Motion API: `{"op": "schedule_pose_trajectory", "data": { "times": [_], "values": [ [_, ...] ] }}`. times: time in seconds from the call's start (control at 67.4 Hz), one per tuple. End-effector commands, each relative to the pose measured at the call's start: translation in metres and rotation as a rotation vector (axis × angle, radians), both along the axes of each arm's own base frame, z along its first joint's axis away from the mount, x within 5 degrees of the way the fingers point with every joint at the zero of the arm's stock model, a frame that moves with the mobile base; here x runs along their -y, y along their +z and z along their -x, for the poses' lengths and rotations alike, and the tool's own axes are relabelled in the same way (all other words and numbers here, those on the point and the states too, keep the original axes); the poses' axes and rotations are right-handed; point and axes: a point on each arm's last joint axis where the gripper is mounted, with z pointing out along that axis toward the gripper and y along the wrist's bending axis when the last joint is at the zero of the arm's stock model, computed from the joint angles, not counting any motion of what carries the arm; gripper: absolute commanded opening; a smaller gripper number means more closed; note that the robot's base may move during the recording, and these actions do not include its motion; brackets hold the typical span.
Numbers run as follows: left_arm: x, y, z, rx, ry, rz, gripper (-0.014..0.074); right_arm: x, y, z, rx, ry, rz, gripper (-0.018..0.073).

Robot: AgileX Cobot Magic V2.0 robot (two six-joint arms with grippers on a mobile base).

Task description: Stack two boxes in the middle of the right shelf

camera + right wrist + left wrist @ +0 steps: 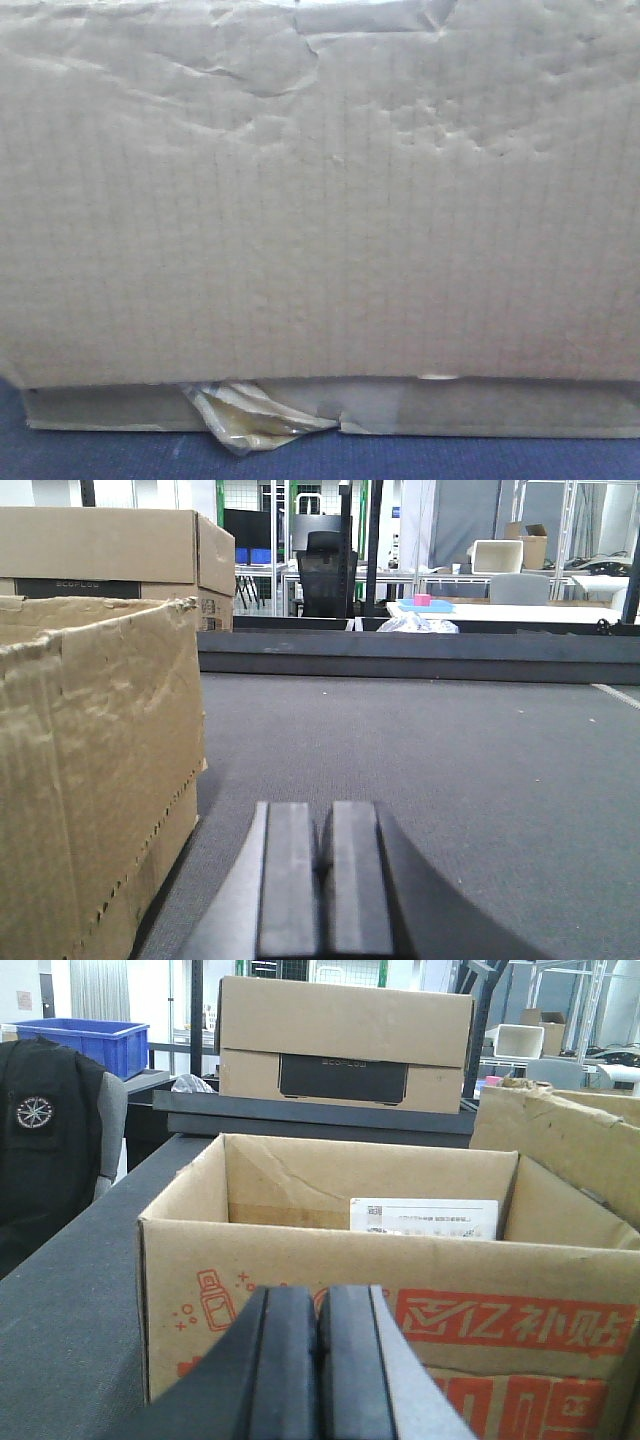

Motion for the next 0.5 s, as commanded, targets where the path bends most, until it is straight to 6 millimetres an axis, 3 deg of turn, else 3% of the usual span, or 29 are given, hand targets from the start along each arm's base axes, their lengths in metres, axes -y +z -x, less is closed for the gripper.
{"op": "schedule_pose_trajectory", "data": {
  "times": [0.0, 0.49],
  "values": [
    [0.0, 0.0024, 0.0006, 0.021, 0.0, -0.001, -0.0111, 0.0004, 0.0022, 0.0004, 0.023, -0.008, 0.005, -0.0168],
    [0.0, 0.0024, 0.0006, 0.021, 0.0, -0.001, -0.0111, 0.0004, 0.0022, 0.0004, 0.023, -0.008, 0.005, -0.0168]
  ]
}}
